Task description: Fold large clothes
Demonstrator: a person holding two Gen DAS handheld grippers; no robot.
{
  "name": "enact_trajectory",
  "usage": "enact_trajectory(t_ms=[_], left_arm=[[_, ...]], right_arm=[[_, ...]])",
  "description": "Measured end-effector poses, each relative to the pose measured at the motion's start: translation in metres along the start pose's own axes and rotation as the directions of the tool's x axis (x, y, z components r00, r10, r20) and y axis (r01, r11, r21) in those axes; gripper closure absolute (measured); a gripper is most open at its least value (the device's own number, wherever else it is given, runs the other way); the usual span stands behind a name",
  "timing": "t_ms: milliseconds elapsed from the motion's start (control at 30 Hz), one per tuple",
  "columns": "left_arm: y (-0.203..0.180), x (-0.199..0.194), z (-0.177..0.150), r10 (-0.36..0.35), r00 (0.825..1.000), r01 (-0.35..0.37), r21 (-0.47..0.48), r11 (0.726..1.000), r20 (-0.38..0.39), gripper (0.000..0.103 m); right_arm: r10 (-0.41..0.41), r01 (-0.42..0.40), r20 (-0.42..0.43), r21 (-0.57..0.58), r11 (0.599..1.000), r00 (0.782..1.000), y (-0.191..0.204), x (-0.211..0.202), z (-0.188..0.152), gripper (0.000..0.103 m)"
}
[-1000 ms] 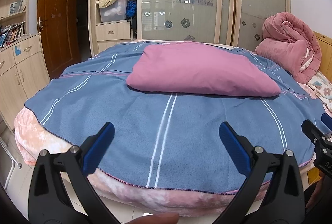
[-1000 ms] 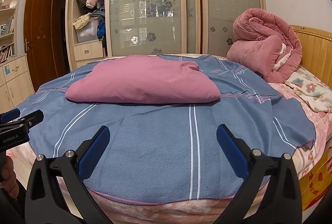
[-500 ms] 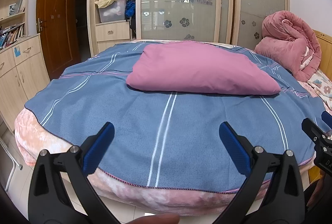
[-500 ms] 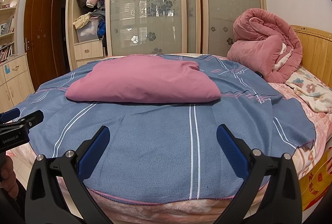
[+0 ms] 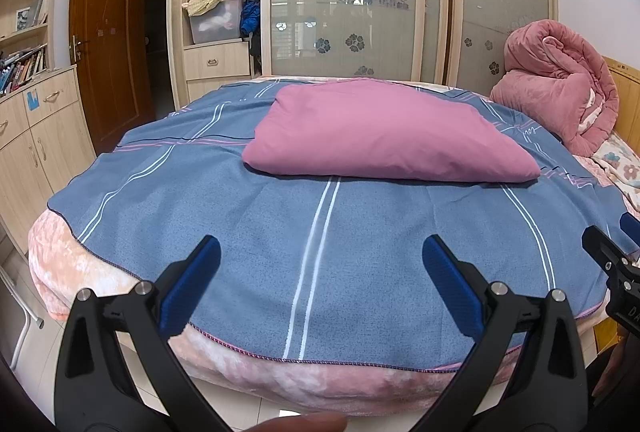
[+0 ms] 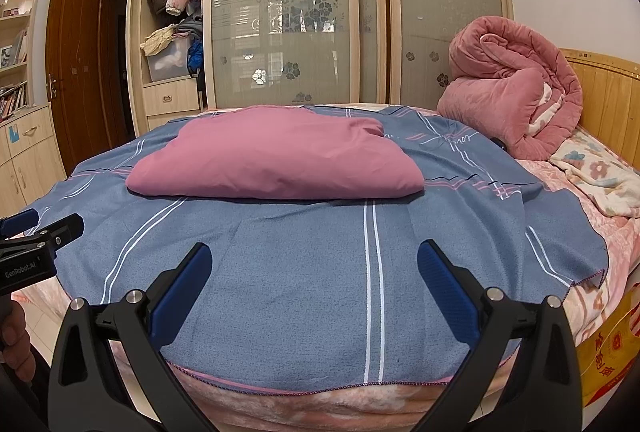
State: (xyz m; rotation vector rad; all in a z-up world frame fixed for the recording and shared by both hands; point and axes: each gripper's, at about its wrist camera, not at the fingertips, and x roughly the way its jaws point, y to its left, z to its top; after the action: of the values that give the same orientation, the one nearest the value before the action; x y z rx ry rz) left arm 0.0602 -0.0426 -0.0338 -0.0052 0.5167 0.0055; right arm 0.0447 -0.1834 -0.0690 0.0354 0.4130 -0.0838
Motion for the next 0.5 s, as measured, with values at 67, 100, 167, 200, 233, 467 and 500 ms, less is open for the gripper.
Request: enact_trajectory(t_ms=[67, 100, 167, 200, 233, 467, 500], left_arm=[[0.0, 0.0, 0.0, 0.0, 1.0, 0.0, -0.001, 1.0, -0.001, 0.002], [-0.0001, 0.0001, -0.0002, 0.0, 1.0, 0.0, -0.001, 1.0, -0.001, 0.002], [-0.0002, 0.0001, -0.0001, 0.0, 1.0, 0.0, 0.001, 1.0, -0.002, 0.002], [-0.0003, 0.0, -0.0002, -0.002, 1.0, 0.002, 0.001, 1.0, -0.002, 0.002], [-0.0009, -0.0002, -0.0007, -0.002, 1.0, 0.002, 0.003, 1.0, -0.002, 0.002], [-0.0007, 0.0005, -0.0016, -0.003, 1.0, 0.003, 0.002, 1.0, -0.004, 0.002], [-0.0009, 0.0005, -0.0021, -0.003, 1.0, 0.003, 0.004, 1.0, -0.004, 0.002]], right_arm=[[-0.001, 0.001, 0.001, -0.001, 1.0, 1.0, 0.0, 0.0, -0.0003, 0.001], [0.0, 0.0, 0.001, -0.001, 1.0, 1.0, 0.0002, -0.0002, 0.0001, 0.001], [0.0, 0.0, 0.001, -0.002, 1.0, 1.0, -0.0001, 0.0005, -0.0008, 0.001], [0.0, 0.0, 0.0, -0.001, 1.0, 1.0, 0.0002, 0.0004, -0.0006, 0.001], [0.0, 0.0, 0.0, -0.001, 1.0, 1.0, -0.0005, 0.0009, -0.0011, 0.001], [0.0, 0.0, -0.001, -0.003, 1.0, 1.0, 0.0003, 0.0011, -0.0011, 0.001], [-0.001, 0.001, -0.002, -0.002, 1.0, 1.0, 0.0004, 0.0011, -0.0011, 0.001]])
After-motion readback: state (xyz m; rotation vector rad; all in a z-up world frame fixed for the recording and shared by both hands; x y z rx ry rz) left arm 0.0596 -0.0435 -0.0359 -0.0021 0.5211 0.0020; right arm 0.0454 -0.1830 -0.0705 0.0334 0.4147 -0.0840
